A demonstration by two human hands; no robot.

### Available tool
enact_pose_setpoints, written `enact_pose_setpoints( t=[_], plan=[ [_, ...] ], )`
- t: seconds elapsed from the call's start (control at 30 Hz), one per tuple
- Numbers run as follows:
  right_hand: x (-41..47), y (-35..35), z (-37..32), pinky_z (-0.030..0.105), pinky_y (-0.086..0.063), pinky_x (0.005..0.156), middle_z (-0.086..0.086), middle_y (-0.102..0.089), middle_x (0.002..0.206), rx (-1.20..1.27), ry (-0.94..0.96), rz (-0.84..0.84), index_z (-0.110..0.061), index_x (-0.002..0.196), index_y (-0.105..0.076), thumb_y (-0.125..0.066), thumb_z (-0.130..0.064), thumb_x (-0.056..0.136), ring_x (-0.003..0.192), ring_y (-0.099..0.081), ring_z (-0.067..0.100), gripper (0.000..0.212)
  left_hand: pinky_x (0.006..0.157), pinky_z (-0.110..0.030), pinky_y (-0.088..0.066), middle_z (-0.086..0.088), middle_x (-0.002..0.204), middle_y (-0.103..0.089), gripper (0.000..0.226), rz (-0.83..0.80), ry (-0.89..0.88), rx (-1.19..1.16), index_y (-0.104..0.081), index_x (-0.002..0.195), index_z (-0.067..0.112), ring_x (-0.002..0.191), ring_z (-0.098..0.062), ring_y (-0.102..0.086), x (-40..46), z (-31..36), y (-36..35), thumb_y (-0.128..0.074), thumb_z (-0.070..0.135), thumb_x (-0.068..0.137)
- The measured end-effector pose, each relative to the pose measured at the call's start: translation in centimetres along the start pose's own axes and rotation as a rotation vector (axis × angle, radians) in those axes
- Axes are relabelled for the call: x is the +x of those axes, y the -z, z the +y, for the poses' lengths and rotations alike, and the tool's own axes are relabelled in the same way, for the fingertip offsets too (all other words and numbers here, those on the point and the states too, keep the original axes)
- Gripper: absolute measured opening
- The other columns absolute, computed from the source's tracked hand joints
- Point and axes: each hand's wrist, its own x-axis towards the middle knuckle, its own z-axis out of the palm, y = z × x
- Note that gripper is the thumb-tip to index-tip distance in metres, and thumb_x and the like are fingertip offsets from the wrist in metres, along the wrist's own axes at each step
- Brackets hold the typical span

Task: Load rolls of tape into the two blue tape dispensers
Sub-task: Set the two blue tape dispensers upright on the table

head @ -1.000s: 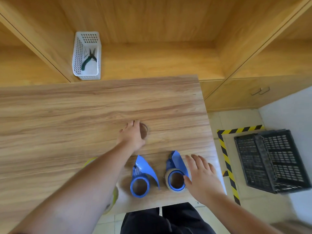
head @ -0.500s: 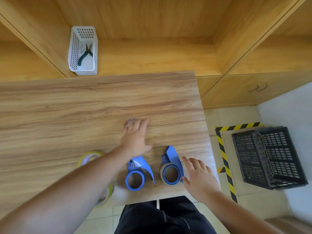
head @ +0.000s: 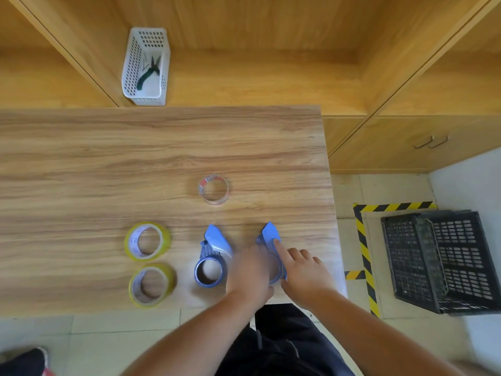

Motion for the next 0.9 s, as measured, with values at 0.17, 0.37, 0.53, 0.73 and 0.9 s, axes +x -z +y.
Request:
enact_pose_setpoints(
  t=[0.17,0.37,0.53,0.73,0.9],
  plan=[
    [0.1,-0.2,0.5,0.038,-0.042,0.100,-0.001,-0.051,0.140,-0.013,0.019,0.016,-0.030,0.160,0.003,-0.053,-0.022,0.093,0.124,-0.048,0.025,0.088,0.117,-0.039,-0.032,-0.007,0.150,-0.043,0.089,-0.007,0.001,-0.012,-0.025,0.156,0.009,0.138,-0.025,-0.042,0.2,0.6,-0.3,-0.070,0.041,0.086],
    [-0.4,0.2,2.5,0.039,-0.041,0.098,-0.001,-0.051,0.140,-0.082,0.023,0.033,-0.032,0.159,0.004,-0.049,-0.014,0.092,0.121,-0.048,0.026,0.088,0.118,-0.040,-0.029,-0.006,0.154,-0.039,0.090,-0.020,-0.052,-0.010,-0.022,0.157,0.010,0.142,-0.026,-0.038,-0.3,0.6,-0.5,-0.070,0.033,0.086],
    [-0.6,0.3,3.4,0.042,-0.042,0.097,-0.001,-0.053,0.140,-0.099,0.026,0.025,-0.035,0.159,0.003,-0.049,-0.018,0.094,0.121,-0.048,0.027,0.085,0.120,-0.039,-0.028,-0.006,0.157,-0.036,0.090,-0.010,-0.063,-0.011,-0.019,0.159,0.010,0.144,-0.025,-0.036,-0.5,1.0,-0.5,-0.069,0.031,0.086],
    [-0.5,0.5,3.3,0.042,-0.042,0.098,0.000,-0.056,0.137,-0.101,0.038,0.025,-0.035,0.159,0.006,-0.051,-0.018,0.096,0.122,-0.048,0.026,0.087,0.121,-0.040,-0.026,-0.005,0.157,-0.036,0.093,0.011,-0.074,-0.019,-0.020,0.159,0.012,0.145,-0.025,-0.035,-0.9,1.4,0.4,-0.071,0.032,0.084],
    [-0.6,0.5,3.2,0.040,-0.043,0.098,-0.001,-0.056,0.136,-0.133,0.045,0.018,-0.034,0.159,0.008,-0.055,-0.019,0.097,0.122,-0.049,0.026,0.090,0.119,-0.039,-0.027,-0.003,0.153,-0.038,0.093,0.044,-0.101,-0.045,-0.023,0.157,0.013,0.142,-0.025,-0.036,-1.8,1.8,2.1,-0.069,0.036,0.080]
  ],
)
